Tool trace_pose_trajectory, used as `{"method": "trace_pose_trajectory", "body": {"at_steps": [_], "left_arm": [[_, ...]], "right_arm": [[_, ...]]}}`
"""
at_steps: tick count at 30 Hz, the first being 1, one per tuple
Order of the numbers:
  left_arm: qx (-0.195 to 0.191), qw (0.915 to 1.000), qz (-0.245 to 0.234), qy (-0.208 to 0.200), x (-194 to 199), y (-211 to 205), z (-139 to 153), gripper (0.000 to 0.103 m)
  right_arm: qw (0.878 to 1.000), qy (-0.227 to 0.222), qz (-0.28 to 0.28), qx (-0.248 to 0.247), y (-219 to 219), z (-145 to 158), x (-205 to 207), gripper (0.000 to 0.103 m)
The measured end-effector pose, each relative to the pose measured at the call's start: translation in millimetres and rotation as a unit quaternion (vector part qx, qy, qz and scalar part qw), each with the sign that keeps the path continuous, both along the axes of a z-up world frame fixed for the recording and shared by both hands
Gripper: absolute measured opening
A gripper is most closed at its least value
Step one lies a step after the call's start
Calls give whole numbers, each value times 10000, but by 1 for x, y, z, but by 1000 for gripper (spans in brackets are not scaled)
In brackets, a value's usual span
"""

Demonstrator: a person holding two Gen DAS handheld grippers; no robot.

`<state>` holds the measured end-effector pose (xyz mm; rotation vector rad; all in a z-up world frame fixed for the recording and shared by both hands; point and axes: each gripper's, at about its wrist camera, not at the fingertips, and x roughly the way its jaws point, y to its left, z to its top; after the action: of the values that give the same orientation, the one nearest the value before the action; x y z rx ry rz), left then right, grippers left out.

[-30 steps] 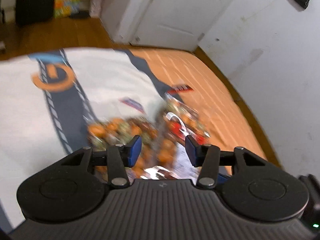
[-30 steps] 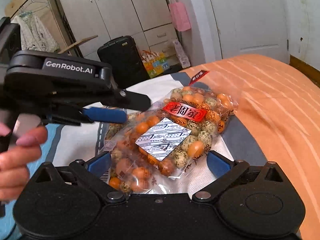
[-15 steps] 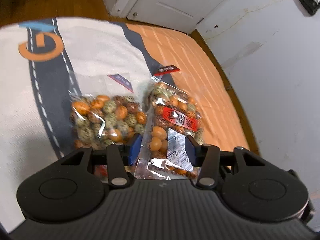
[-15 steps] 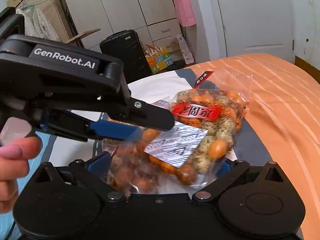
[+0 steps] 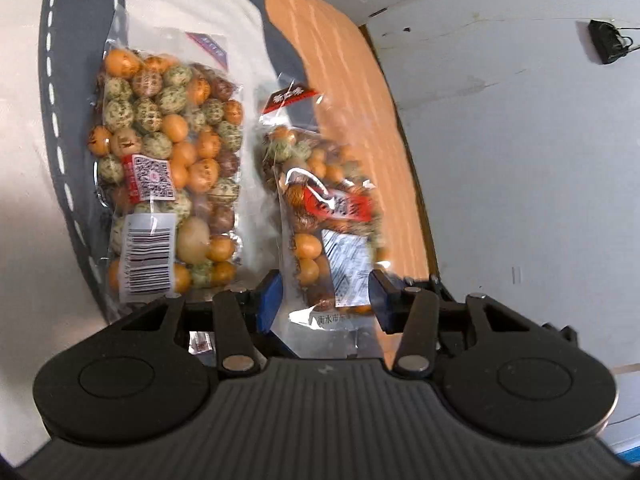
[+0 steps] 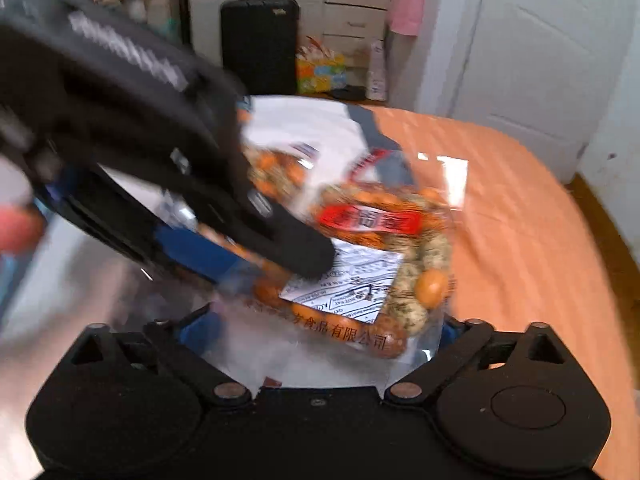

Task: Organize snacks

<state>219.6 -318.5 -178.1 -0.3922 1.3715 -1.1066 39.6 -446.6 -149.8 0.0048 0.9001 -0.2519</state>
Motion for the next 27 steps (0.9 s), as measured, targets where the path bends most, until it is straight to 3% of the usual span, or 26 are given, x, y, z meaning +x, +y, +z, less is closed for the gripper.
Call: {"method": "trace_pose_trajectory", "body": {"at_steps": [3,9,14,20,24,27], "left_arm": [[79,9984,97,-560,-4,-1,10,45],[301,9955,236,-866,6,-16,2,45],[302,9963,218,-772,0,-32,-14,37],[364,9958,209,-818,-6,-31,-17,33],[478,9947,181,-896,-14,-48,-26,30],[455,9953,160,-836,-14,-51,-28,30]], "right_arm": [[9998,90,-76,190,-5,1,-11,103],[9987,148,-349,331,-1,5,-39,103],[9998,-53,-163,99,7,16,-49,103],[9984,-215,261,-461,9,17,-19,103],[9998,-126,-43,-174,-12,0,5,103],[9995,-176,-95,-248,-14,-5,8,103]]}}
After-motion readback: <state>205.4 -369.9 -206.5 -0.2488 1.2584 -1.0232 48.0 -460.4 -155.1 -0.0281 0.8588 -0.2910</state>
